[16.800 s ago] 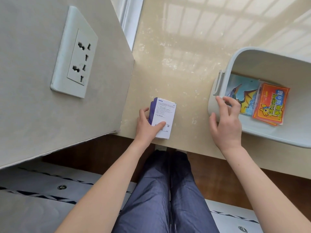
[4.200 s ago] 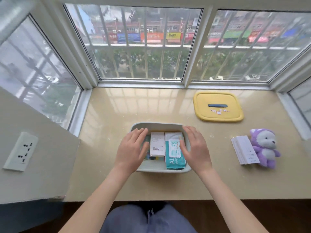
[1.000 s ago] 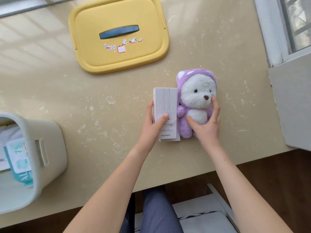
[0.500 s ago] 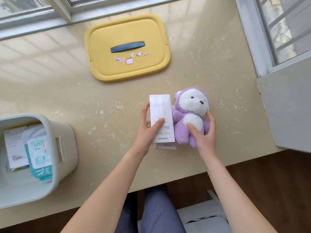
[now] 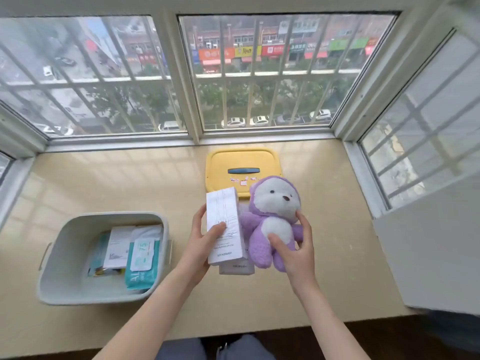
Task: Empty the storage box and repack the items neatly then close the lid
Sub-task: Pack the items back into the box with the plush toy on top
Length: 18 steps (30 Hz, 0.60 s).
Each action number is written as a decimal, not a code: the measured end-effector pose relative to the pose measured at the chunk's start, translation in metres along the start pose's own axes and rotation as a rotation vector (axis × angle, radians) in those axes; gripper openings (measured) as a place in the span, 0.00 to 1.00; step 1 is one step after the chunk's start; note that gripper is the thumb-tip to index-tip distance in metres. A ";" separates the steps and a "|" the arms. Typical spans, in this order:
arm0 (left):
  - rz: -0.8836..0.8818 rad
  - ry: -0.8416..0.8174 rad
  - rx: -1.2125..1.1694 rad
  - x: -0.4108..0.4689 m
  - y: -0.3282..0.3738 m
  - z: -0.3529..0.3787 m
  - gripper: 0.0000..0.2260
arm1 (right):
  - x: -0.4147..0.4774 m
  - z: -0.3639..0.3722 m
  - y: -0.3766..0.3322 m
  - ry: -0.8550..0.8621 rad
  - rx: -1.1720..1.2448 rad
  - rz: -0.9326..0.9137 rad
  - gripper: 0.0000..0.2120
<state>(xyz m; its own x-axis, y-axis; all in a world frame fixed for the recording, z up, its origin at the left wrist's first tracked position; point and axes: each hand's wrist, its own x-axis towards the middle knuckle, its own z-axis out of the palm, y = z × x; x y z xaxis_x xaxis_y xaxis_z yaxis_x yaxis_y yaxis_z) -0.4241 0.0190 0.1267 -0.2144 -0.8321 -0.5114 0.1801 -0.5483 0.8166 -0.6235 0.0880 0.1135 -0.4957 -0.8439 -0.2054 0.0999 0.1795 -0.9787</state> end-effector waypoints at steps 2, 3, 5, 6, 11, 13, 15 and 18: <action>0.021 0.049 -0.050 -0.019 0.017 -0.018 0.26 | -0.010 0.017 -0.021 -0.068 -0.013 -0.045 0.37; 0.031 0.060 -0.079 -0.027 0.023 -0.025 0.26 | -0.014 0.027 -0.028 -0.110 -0.007 -0.058 0.37; 0.032 0.076 -0.149 -0.039 0.028 -0.036 0.27 | -0.023 0.049 -0.039 -0.192 0.023 -0.051 0.37; 0.044 0.089 -0.186 -0.043 0.030 -0.042 0.28 | -0.027 0.059 -0.041 -0.222 0.033 -0.046 0.38; 0.134 0.210 -0.259 -0.062 0.035 -0.077 0.28 | -0.038 0.088 -0.042 -0.262 0.018 -0.065 0.39; 0.163 0.276 -0.232 -0.074 0.036 -0.093 0.30 | -0.040 0.091 -0.041 -0.273 -0.003 -0.068 0.39; 0.190 0.323 -0.197 -0.083 0.035 -0.110 0.28 | -0.042 0.094 -0.038 -0.274 -0.017 -0.063 0.40; 0.214 0.391 -0.164 -0.097 0.031 -0.133 0.26 | -0.047 0.103 -0.036 -0.279 -0.036 -0.067 0.40</action>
<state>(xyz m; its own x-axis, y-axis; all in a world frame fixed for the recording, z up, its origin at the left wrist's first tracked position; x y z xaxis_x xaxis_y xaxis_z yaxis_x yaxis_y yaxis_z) -0.2698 0.0719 0.1663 0.2155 -0.8796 -0.4241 0.3372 -0.3406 0.8777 -0.5146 0.0694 0.1580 -0.2428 -0.9601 -0.1385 0.0422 0.1322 -0.9903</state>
